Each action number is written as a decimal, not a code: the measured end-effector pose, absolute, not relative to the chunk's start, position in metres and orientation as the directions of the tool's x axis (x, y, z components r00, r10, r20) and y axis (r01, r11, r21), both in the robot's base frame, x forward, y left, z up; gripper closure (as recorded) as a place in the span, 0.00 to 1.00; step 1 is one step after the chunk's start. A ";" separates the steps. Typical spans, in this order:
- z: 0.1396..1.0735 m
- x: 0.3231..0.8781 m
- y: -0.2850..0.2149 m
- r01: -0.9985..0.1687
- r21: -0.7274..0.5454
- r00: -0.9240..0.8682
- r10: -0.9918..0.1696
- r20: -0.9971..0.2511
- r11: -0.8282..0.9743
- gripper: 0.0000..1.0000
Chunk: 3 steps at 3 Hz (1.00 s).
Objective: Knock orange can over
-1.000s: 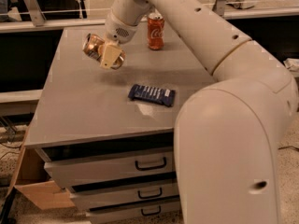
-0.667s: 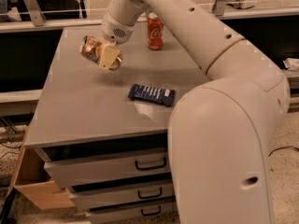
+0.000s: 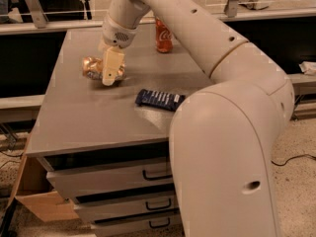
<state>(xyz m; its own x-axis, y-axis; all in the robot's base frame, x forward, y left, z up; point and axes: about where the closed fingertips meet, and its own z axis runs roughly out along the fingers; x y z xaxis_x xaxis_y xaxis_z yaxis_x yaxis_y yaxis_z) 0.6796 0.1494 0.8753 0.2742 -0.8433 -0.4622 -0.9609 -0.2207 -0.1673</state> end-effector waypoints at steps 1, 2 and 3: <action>0.874 0.679 0.151 -0.960 -0.165 0.278 -0.842 -0.463 -0.226 0.00; 0.876 0.677 0.144 -0.966 -0.155 0.257 -0.810 -0.527 -0.206 0.00; 0.887 0.671 0.115 -0.982 -0.145 0.184 -0.736 -0.651 -0.118 0.00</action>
Offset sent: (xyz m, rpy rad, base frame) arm -0.0088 -0.0255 0.0121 0.1964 0.0718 -0.0250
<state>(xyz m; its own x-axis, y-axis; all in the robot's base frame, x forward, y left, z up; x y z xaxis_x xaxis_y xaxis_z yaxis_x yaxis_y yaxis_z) 0.6714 0.1151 0.8870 0.1844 -0.7363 -0.6511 -0.9824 -0.1178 -0.1451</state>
